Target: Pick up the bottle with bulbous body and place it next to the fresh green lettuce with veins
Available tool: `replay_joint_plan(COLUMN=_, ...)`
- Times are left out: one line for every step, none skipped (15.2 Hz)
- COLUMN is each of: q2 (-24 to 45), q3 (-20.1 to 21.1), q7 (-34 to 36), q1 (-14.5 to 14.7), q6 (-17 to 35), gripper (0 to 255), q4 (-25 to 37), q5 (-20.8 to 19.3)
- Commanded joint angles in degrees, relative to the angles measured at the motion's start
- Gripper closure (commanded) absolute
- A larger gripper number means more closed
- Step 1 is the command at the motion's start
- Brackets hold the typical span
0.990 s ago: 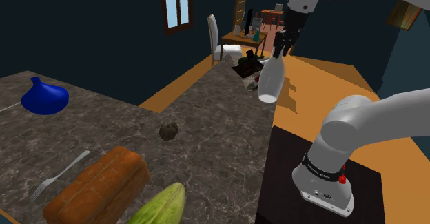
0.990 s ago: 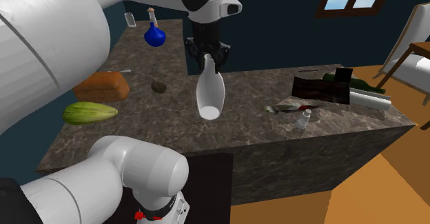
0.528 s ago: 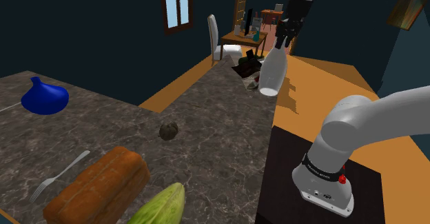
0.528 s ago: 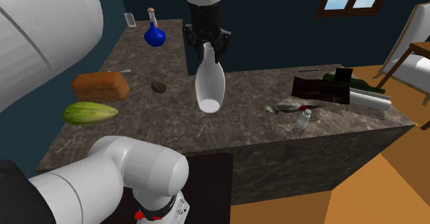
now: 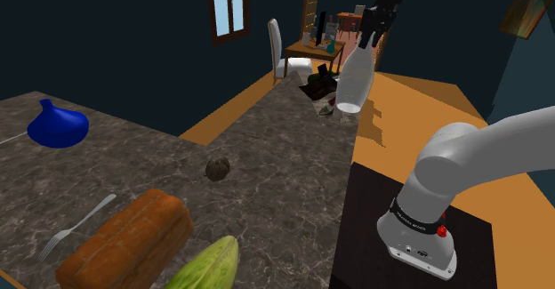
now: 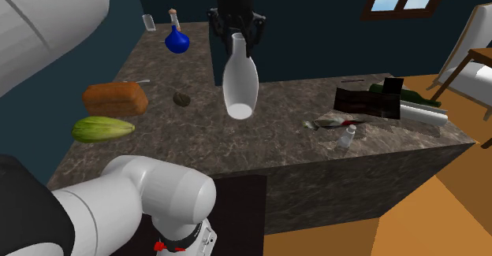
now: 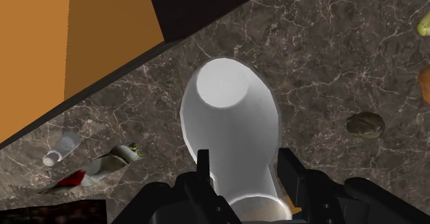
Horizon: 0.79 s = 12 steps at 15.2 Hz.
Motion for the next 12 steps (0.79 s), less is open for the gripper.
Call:
replay_joint_plan(q2=0.8, q3=0.0, q7=-0.1, q1=0.1, q6=-1.4, gripper=255, q4=2.1, q5=0.1)
replay_joint_plan(q2=1.2, q3=0.1, q7=-0.1, q1=0.2, q6=-2.0, gripper=255, q4=3.2, q5=0.2)
replay_joint_plan(q2=1.6, q3=0.1, q7=-0.1, q1=0.2, q6=-2.7, gripper=255, q4=4.3, q5=0.2)
replay_joint_plan(q2=2.0, q3=0.1, q7=-0.1, q1=0.3, q6=-3.4, gripper=255, q4=5.4, q5=0.3)
replay_joint_plan(q2=2.4, q3=0.2, q7=-0.2, q1=0.3, q6=-4.1, gripper=255, q4=6.5, q5=0.4)
replay_joint_plan(q2=2.8, q3=0.2, q7=-0.2, q1=0.4, q6=-4.7, gripper=255, q4=7.6, q5=0.4)
replay_joint_plan(q2=3.3, q3=0.2, q7=-0.2, q1=0.4, q6=-5.4, gripper=255, q4=8.7, q5=0.5)
replay_joint_plan(q2=3.7, q3=0.2, q7=-0.2, q1=0.5, q6=-6.1, gripper=255, q4=9.8, q5=0.6)
replay_joint_plan(q2=4.2, q3=0.2, q7=-0.3, q1=0.5, q6=-6.8, gripper=255, q4=11.0, q5=0.6)
replay_joint_plan(q2=4.7, q3=0.3, q7=-0.3, q1=0.6, q6=-7.5, gripper=255, q4=12.1, q5=0.7)
replay_joint_plan(q2=5.1, q3=0.3, q7=-0.3, q1=0.6, q6=-8.2, gripper=255, q4=13.3, q5=0.7)
replay_joint_plan(q2=5.6, q3=0.3, q7=-0.4, q1=0.7, q6=-8.9, gripper=255, q4=14.5, q5=0.8)
